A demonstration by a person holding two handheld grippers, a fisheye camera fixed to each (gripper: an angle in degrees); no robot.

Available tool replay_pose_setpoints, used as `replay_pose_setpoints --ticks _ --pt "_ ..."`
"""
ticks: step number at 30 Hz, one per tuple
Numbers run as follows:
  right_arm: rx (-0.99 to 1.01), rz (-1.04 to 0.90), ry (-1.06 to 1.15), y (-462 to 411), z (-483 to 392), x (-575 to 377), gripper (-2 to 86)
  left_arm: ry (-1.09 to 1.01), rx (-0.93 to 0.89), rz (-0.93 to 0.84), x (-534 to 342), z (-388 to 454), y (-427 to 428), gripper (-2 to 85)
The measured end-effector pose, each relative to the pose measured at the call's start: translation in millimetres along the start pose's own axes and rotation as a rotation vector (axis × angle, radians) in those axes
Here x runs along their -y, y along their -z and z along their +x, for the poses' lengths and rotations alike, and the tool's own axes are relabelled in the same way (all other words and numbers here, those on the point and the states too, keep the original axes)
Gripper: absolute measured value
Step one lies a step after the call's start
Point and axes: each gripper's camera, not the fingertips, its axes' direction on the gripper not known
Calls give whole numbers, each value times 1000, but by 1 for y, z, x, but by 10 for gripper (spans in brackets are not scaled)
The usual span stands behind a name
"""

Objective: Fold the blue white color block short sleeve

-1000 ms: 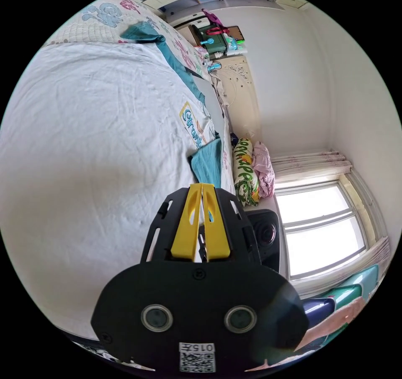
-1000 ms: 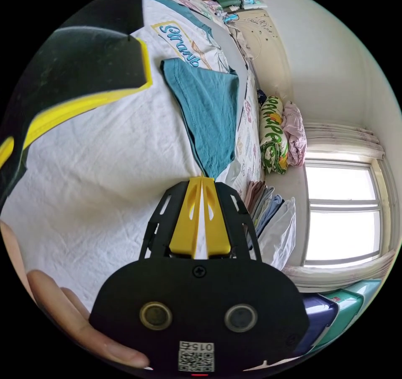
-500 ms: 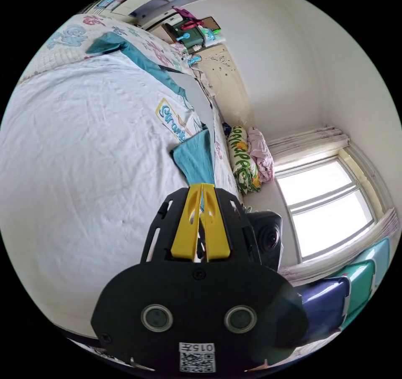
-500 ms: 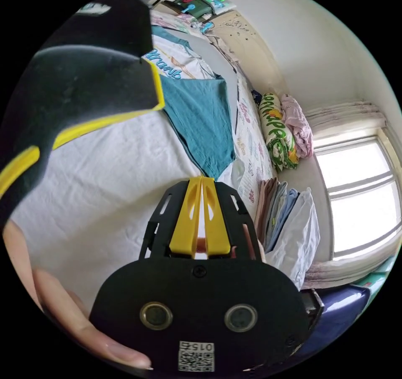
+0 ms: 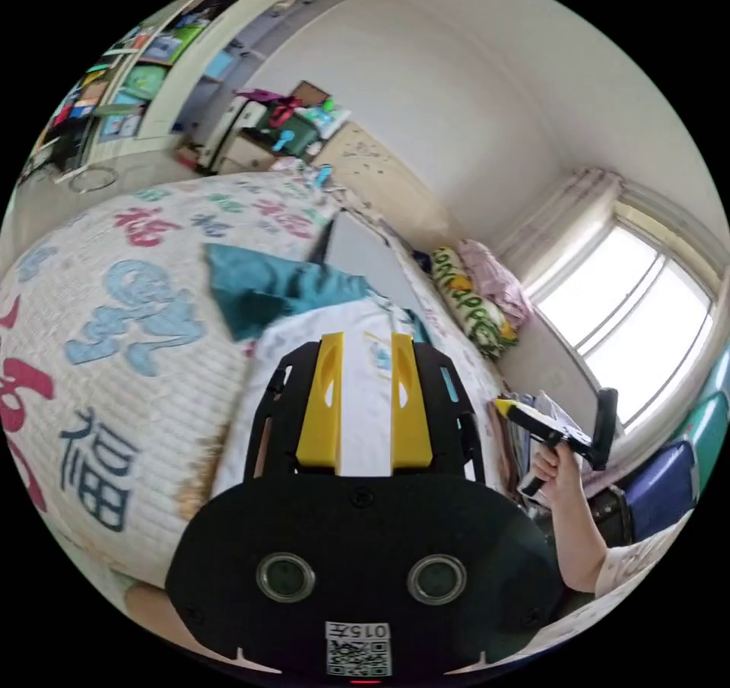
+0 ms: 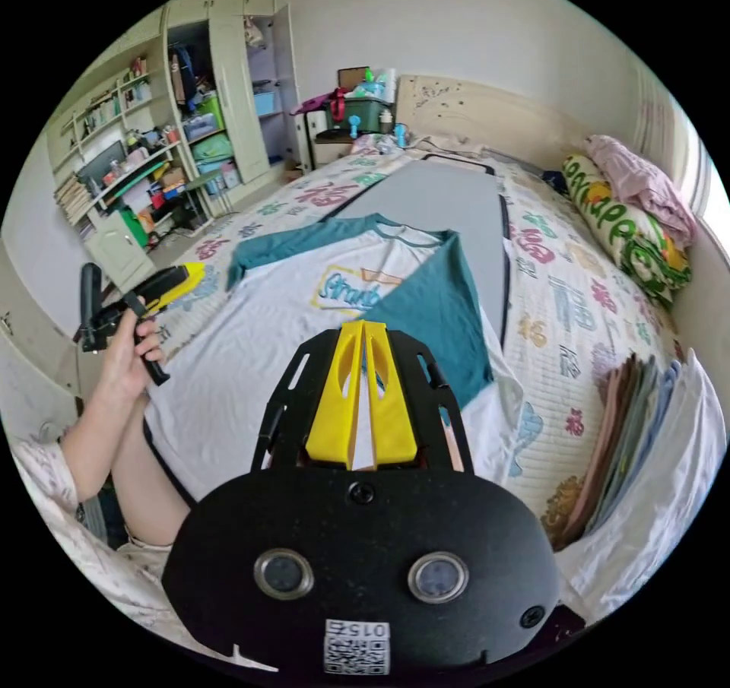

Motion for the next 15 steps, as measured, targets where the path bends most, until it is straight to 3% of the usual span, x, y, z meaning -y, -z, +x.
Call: replay_pose_setpoints --ticks 3,9,12,15 --pt "90 -2 50 -19 -31 40 -8 152 -11 -29 2 -89 -7 105" --pt "266 -66 116 -82 -108 123 31 138 128 -168 0 -155 -83 131" --pt "272 -107 204 -122 -155 166 56 162 91 -170 -9 -187 -97 90" --pt "269 -219 264 -182 -204 214 67 231 -65 -199 -13 -232 -119 16"
